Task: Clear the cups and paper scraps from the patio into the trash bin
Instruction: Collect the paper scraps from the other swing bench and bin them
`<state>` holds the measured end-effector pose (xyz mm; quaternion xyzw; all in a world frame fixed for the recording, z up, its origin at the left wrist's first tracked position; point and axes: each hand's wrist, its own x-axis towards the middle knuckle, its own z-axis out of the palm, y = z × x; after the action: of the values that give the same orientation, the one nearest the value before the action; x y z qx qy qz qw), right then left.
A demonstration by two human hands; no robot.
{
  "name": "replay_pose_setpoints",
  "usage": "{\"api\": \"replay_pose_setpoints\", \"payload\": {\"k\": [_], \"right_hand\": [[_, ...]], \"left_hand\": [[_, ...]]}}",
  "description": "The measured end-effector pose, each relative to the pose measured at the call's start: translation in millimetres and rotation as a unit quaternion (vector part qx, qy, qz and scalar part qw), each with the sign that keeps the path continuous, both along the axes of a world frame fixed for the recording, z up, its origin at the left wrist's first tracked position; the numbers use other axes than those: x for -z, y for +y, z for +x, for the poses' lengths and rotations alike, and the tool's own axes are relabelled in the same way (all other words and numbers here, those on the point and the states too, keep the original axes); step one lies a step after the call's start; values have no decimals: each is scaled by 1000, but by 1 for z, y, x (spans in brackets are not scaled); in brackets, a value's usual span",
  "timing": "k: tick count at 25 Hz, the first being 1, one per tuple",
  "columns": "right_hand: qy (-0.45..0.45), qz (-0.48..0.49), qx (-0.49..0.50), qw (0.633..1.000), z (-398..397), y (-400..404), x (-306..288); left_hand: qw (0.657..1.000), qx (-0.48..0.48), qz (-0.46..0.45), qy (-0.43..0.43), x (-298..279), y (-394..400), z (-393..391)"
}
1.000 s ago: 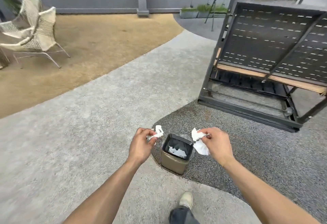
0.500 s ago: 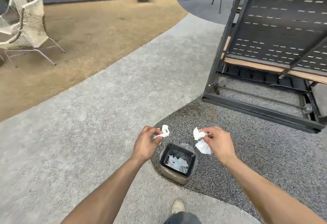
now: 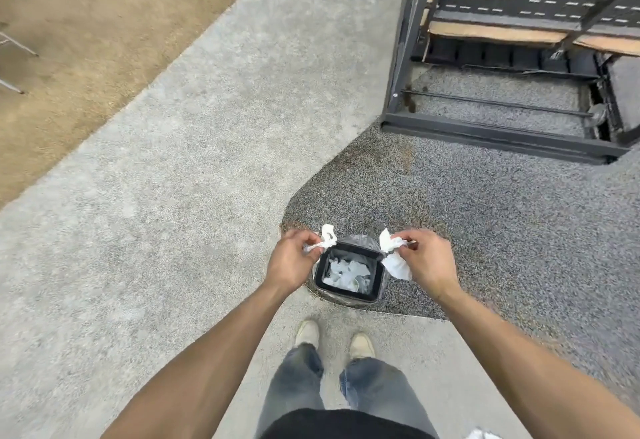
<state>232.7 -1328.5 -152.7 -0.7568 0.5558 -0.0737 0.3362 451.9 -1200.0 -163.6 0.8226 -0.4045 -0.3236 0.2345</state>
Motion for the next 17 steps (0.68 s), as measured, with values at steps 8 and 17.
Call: {"api": "replay_pose_setpoints", "payload": {"k": [8,17], "right_hand": [[35,63,84,994,15,18,73],[113,179,89,973,21,12,211]], "left_hand": [[994,75,68,29,76,-16,23],[975,118,181,53,212,-37,24]]}}
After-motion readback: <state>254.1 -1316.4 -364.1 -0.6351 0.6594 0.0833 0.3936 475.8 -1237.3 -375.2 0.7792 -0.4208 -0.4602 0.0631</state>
